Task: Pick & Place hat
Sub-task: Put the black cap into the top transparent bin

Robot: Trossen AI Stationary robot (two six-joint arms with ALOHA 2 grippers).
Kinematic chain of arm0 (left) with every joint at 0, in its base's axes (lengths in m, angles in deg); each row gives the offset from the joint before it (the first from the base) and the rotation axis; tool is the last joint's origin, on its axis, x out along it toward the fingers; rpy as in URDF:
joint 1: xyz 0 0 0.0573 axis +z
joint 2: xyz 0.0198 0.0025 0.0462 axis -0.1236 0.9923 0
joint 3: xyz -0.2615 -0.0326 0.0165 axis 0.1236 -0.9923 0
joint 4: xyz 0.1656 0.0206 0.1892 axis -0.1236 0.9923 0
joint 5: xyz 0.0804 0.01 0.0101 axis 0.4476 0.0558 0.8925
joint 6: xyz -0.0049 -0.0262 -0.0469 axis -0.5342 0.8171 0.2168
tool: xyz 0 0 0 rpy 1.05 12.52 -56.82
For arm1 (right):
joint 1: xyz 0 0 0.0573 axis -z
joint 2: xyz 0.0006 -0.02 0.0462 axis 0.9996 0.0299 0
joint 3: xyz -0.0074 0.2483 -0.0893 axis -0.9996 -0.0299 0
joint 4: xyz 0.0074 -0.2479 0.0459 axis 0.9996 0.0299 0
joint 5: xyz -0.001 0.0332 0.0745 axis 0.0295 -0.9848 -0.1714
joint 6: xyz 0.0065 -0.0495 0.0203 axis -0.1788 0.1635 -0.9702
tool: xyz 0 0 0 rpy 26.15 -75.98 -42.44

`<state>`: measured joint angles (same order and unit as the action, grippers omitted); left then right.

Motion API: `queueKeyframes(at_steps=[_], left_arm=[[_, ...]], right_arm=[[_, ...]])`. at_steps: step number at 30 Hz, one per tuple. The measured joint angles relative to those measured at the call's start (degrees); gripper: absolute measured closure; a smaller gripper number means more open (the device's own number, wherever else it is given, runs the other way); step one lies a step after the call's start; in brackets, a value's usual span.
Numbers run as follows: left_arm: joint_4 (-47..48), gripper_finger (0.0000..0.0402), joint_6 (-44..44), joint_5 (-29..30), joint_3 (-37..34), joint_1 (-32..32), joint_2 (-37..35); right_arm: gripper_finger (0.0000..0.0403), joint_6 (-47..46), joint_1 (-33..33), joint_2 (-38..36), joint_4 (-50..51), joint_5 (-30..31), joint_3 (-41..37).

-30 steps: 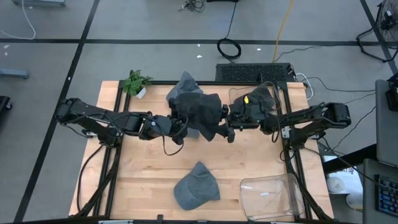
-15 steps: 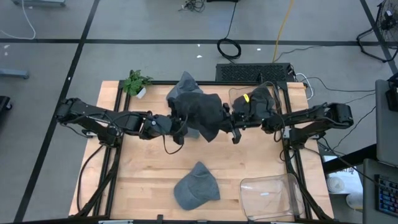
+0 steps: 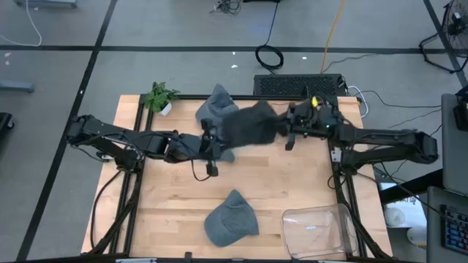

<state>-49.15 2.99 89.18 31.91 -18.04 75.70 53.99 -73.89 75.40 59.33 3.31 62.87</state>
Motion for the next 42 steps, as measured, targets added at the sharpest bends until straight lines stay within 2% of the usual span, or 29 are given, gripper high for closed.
queueKeyframes(at_steps=[3, 6, 14, 19, 23, 26, 31, 34, 39, 42], left_arm=[[-3.7, 0.0356, 2.1, -3.9, 0.0, 0.0, 0.0], [-5.3, 0.0356, 3.7, -5.3, 0.0, 0.0, 0.0], [-1.2, 0.0355, 7.2, -4.1, 0.0, 0.6, 0.0], [1.7, 0.0355, 7.3, -4.1, 0.0, 0.8, 0.0], [2.0, 0.0355, 7.3, -4.1, 0.0, 0.8, 0.0], [2.3, 0.0355, 7.3, -4.1, 0.0, 0.8, 0.0], [2.5, 0.0355, 8.1, -4.1, 0.0, 0.8, 0.0], [2.5, 0.0355, 8.6, -4.1, 0.0, 0.8, 0.0], [2.5, 0.0355, 8.8, -4.1, 0.0, 0.8, 0.0], [2.5, 0.0355, 8.8, -4.1, 0.0, 0.8, 0.0]], right_arm=[[0.0402, 0.0, 1.1, -2.6, 2.8, -0.3, 0.0], [0.0402, 0.4, 2.6, -5.1, 5.2, -0.6, 0.1], [0.0403, 4.7, 9.0, -7.3, 29.6, -0.6, 8.5], [0.0403, 8.9, 13.8, -5.2, 43.8, -0.9, 18.1], [0.0403, 14.2, 17.4, -2.5, 52.7, -1.0, 26.4], [0.0403, 17.4, 19.7, -0.3, 57.5, -1.1, 29.8], [0.0403, 22.8, 23.9, 4.1, 67.0, -1.9, 32.7], [0.0403, 24.2, 26.4, 7.0, 70.1, -5.7, 32.7], [0.0403, 25.3, 27.7, 10.8, 70.7, -13.2, 32.7], [0.0403, 25.3, 27.5, 12.1, 70.0, -15.1, 32.7]])
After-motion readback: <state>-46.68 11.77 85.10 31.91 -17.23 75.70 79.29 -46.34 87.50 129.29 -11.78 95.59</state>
